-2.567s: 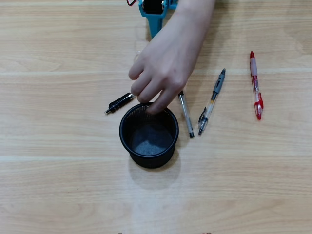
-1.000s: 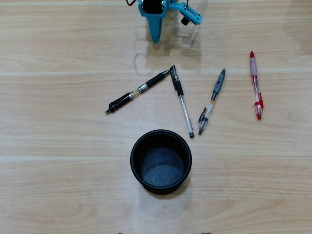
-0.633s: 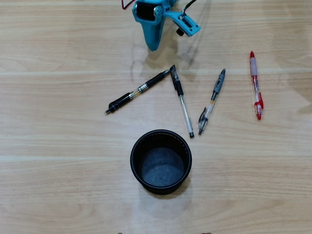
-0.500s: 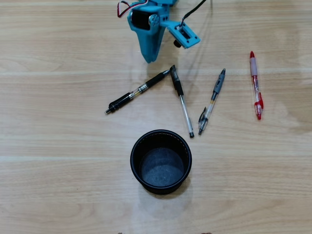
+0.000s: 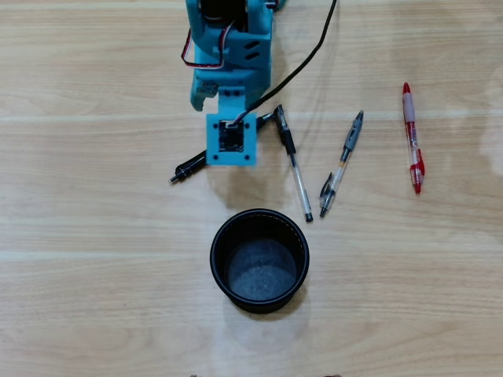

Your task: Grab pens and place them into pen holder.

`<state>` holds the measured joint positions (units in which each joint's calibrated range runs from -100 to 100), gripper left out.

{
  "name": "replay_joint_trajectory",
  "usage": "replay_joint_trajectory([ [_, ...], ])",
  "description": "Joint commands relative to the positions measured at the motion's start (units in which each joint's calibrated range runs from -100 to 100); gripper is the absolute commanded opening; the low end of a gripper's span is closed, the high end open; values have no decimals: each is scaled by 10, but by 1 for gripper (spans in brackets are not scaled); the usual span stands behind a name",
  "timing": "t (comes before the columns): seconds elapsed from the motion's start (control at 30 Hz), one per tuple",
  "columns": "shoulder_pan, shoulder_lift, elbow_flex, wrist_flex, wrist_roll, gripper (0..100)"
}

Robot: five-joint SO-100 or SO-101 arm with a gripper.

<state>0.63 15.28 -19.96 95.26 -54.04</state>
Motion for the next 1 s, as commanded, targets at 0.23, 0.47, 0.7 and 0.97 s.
replay_joint_trajectory([
  [0.23,15,90,-47,0,-70,22],
  [0.47,17,146,-46,-58,-70,22],
  [0.7,14,182,-46,-86,-91,22],
  [0.97,22,195,-14,-88,-100,22],
])
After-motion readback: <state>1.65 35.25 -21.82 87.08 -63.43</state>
